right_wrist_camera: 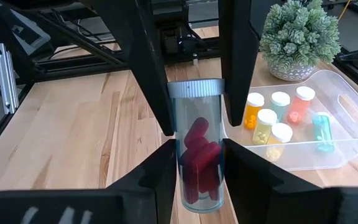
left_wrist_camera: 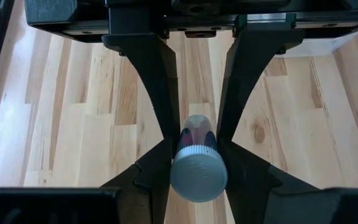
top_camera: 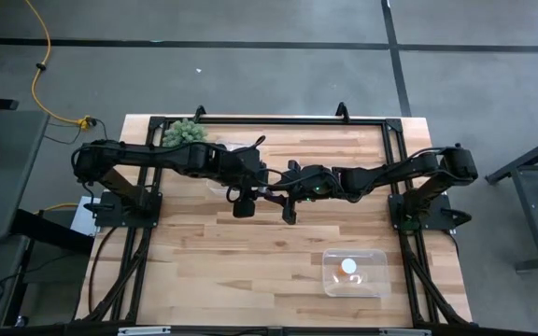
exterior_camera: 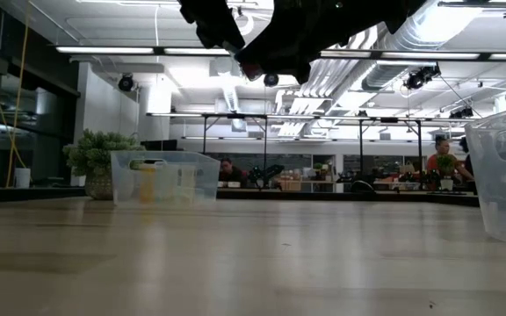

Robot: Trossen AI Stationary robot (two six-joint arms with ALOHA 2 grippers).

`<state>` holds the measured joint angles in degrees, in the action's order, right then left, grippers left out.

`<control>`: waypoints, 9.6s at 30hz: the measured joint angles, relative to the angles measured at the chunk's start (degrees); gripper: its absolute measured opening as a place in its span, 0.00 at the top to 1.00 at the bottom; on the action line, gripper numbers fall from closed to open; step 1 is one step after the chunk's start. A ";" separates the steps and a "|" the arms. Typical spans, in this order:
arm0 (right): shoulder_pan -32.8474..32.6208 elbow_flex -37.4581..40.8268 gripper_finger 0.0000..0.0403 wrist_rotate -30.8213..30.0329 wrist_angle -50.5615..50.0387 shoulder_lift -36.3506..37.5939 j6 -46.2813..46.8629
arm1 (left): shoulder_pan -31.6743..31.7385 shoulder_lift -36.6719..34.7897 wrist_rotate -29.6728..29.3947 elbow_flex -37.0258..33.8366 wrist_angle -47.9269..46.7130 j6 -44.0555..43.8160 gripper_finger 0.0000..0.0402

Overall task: Pick and place medicine bottles into bin by pill shape (circle, oval)
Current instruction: Put the blue capsule bottle into the bottom transparent bin

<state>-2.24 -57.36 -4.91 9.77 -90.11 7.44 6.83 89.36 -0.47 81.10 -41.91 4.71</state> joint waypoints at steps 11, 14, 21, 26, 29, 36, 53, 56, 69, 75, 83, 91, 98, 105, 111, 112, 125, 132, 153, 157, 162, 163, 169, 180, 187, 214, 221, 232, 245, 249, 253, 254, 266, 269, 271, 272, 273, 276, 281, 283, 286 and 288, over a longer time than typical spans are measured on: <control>0.00 0.00 0.71 0.00 0.14 0.00 0.00 | 0.00 -0.25 0.15 -0.02 -0.10 0.62 0.70; 0.00 0.00 0.71 0.00 0.15 0.00 -0.01 | 0.00 -0.26 0.22 -0.02 -0.11 1.03 0.70; 0.00 0.04 0.71 -0.02 0.64 0.00 -0.02 | 0.00 -0.28 0.18 -0.02 -0.11 1.49 0.70; 0.00 0.04 0.71 -0.02 0.76 0.00 0.00 | 0.00 -0.28 0.21 -0.02 -0.15 1.49 0.73; 0.00 0.04 0.70 -0.02 0.80 0.11 0.29 | 0.00 -0.28 0.29 -0.02 -0.17 1.49 0.75; 0.54 -1.71 0.61 2.50 -0.83 0.13 1.29 | -0.04 -0.34 1.83 -0.02 -0.18 1.51 0.72; 1.49 -4.83 0.64 4.50 -7.03 0.13 -1.49 | -0.02 -0.34 1.73 0.00 -0.04 1.50 0.73; 1.51 -4.83 0.67 4.50 -7.03 0.13 -1.49 | 0.00 -0.33 1.47 0.00 -0.04 1.51 0.73; 1.49 -4.87 0.71 4.48 -7.12 0.13 -1.51 | 0.00 -0.26 1.28 0.00 0.47 3.02 0.73; 1.49 -4.88 0.71 4.45 -7.23 0.15 -1.51 | 0.23 -0.24 1.31 0.00 0.74 3.04 0.73; 1.51 -4.92 0.71 4.28 -7.40 0.20 -1.51 | 0.35 -0.24 1.34 -0.02 0.90 3.04 0.73; 1.51 -4.92 0.71 4.29 -7.40 0.20 -1.51 | 0.35 -0.22 1.34 -0.02 1.03 3.04 0.68; 1.49 -4.94 0.71 4.33 -7.40 0.20 -2.36 | 0.39 -0.22 1.87 -0.02 1.14 3.04 0.67; 1.49 -4.94 0.71 4.35 -7.40 0.20 -2.51 | 0.37 -0.22 1.97 -0.02 1.14 3.04 0.67; 1.49 -4.94 0.71 4.35 -7.40 0.20 -2.56 | 0.39 -0.22 1.97 -0.02 1.14 3.45 0.67; 1.49 -4.94 0.71 4.35 -7.40 0.20 -2.56 | 0.39 -0.22 1.95 -0.02 1.14 3.47 0.67; 1.49 -4.94 0.79 4.35 -7.44 0.20 -2.56 | 0.44 -0.22 1.73 -0.02 1.07 3.45 0.67; 1.50 -5.09 0.78 4.32 -7.36 0.20 -2.56 | 0.44 -0.79 1.75 -0.07 1.27 3.45 0.67; 1.64 -5.11 0.78 4.11 -6.27 0.35 -4.77 | 0.72 -12.68 1.93 -0.04 1.53 0.26 0.67; 2.00 -5.74 0.78 4.35 -4.28 0.89 -5.58 | 0.72 -19.61 -1.09 -0.02 1.55 -4.32 0.67; 2.65 -9.09 0.78 5.43 -1.31 0.96 -6.40 | 0.52 -26.39 -4.58 -3.25 5.51 -9.90 0.67; 2.69 -9.89 0.78 5.78 -1.27 0.96 -6.44 | 0.40 -27.79 -4.75 -5.44 8.20 -11.28 0.67; 2.64 -13.93 0.78 8.15 -1.33 0.96 -7.67 | -1.73 -34.84 -5.22 -26.06 30.24 -20.06 0.67; 2.64 -16.90 0.78 9.65 -0.83 0.96 -6.15 | -5.07 -30.25 -8.22 -38.57 53.47 -19.98 0.67; 2.62 -16.94 0.78 9.92 0.14 0.96 -4.82 | -4.92 -28.30 -9.26 -38.60 57.34 -18.64 0.67; 2.62 -16.94 0.78 9.94 2.11 0.94 -3.17 | -4.94 -25.18 -10.11 -38.62 66.25 -16.35 0.79; 2.62 -16.94 0.78 9.92 2.11 0.94 -2.89 | -4.94 -25.18 -10.14 -38.62 66.25 -16.35 0.78; 2.64 -16.94 0.64 9.88 2.13 0.94 -2.99 | -4.94 -25.18 -10.68 -38.60 66.04 -16.51 0.77; 5.26 -16.94 0.49 11.55 -13.13 6.48 -2.89 | -4.50 -24.74 -12.35 -38.56 53.76 -15.47 0.78; 5.22 -16.94 0.49 12.13 -20.50 6.45 -3.21 | -3.78 -21.99 -12.20 -38.59 50.66 -15.62 0.78; 5.22 -16.86 0.49 12.01 -25.71 5.66 -3.85 | -3.80 -17.27 -9.58 -38.53 50.05 -16.62 0.78; 5.22 -16.86 0.49 12.00 -25.84 5.60 -4.21 | -3.80 -15.96 -8.85 -38.53 50.11 -16.99 0.78; 5.14 -16.79 0.48 12.11 -31.11 4.37 -4.20 | -3.89 -9.05 -6.03 -38.58 54.30 -20.61 0.78; 5.14 -16.79 0.46 12.12 -31.00 4.05 -3.97 | -3.90 -9.01 -6.03 -38.58 54.21 -20.61 0.78; 5.14 -16.79 0.43 12.20 -31.06 3.52 -3.33 | -3.91 -9.01 -5.97 -38.58 54.21 -20.61 0.78; 5.14 -16.79 0.42 12.34 -31.02 3.31 -3.17 | -3.91 -9.01 -5.67 -38.58 54.22 -20.61 0.78; 5.11 -16.79 0.40 12.37 -31.14 3.01 -2.95 | -3.91 -9.01 -5.32 -38.58 54.28 -20.61 0.78; 4.78 -16.79 0.35 12.33 -30.41 1.76 -2.91 | -3.93 -9.01 -4.64 -38.58 54.40 -20.61 0.78; 3.94 -16.79 0.30 12.24 -28.58 0.07 -2.51 | -3.96 -9.01 -4.67 -38.58 54.63 -20.55 0.78; 3.92 -16.79 0.30 12.25 -27.90 -0.46 -2.29 | -3.96 -9.01 -4.67 -38.58 54.77 -20.59 0.78; 3.96 -16.79 0.30 12.26 -27.32 -0.45 -1.44 | -3.96 -9.01 -4.72 -38.58 54.80 -20.59 0.78; 3.96 -16.79 0.30 12.26 -27.33 -0.44 -1.36 | -3.93 -9.01 -4.74 -38.58 55.02 -20.58 0.78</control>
<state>1.72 -74.15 7.35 -17.56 -90.54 6.09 2.90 80.36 -5.21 42.52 13.11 -15.87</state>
